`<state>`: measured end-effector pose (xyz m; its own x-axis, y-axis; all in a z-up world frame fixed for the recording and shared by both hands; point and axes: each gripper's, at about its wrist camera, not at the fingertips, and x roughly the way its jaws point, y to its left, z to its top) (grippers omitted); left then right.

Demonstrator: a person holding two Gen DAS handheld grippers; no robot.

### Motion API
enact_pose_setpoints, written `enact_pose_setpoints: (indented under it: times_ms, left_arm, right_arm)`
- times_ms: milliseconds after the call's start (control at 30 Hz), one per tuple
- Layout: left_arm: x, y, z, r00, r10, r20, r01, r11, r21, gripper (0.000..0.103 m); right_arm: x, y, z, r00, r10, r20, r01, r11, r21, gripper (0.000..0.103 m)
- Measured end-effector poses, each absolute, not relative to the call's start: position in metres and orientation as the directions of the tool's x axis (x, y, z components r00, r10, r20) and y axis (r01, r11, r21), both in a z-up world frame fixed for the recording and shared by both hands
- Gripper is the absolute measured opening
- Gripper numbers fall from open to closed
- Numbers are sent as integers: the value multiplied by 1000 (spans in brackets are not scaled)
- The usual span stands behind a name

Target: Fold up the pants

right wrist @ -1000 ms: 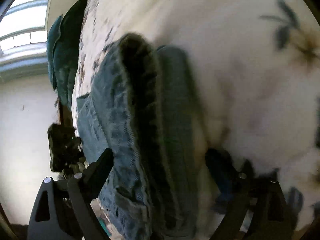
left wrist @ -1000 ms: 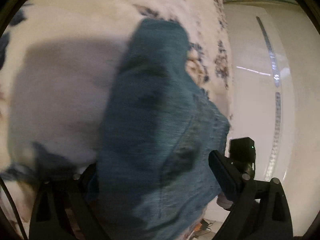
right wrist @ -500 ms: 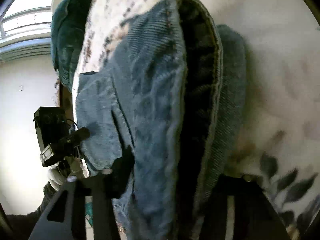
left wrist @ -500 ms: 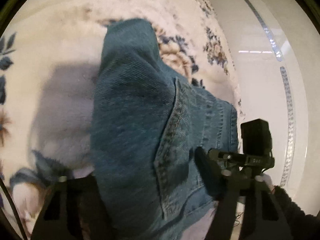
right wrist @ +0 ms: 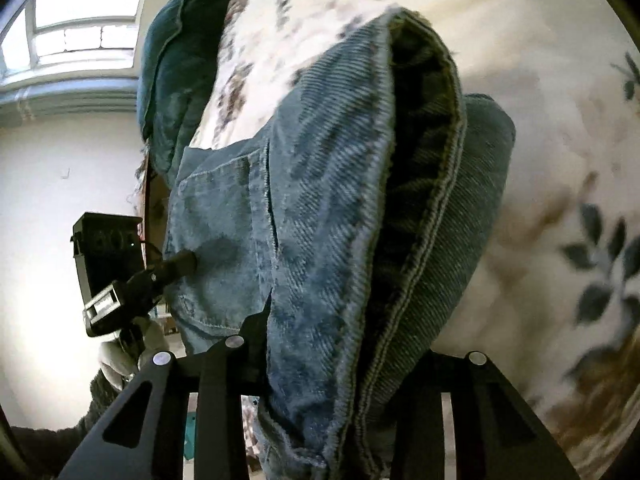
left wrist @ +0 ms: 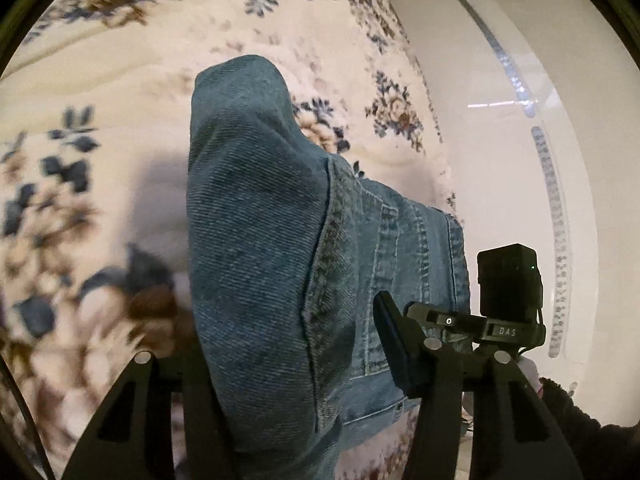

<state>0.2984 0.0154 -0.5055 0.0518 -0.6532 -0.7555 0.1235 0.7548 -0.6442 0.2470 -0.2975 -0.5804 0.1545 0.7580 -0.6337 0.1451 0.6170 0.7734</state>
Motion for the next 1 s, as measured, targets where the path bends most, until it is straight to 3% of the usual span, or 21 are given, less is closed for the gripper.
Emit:
enact_pose_setpoints:
  times_ms: [267,600,800,1000]
  left_arm:
    - [269,145,-432,140,-645,-752,83,764,-640,49]
    - [255,411,-361,230,-556,-799,27,824,-566,50]
    - [279,538,-372,285,-521,-805,-33,834,-551,50]
    - [299,617,-433,275,-517,-810,-92,825,-558,50]
  right_arm:
    - [231,-173,-498,143,758,-636,59,635,770,38]
    - [228,110,-451,100,836,-539,-6,542,840,37]
    - [260,246,-464,74,861,-503,-24,506,862,37]
    - [293,333,-513,12,848,-529,-13,529,848,37]
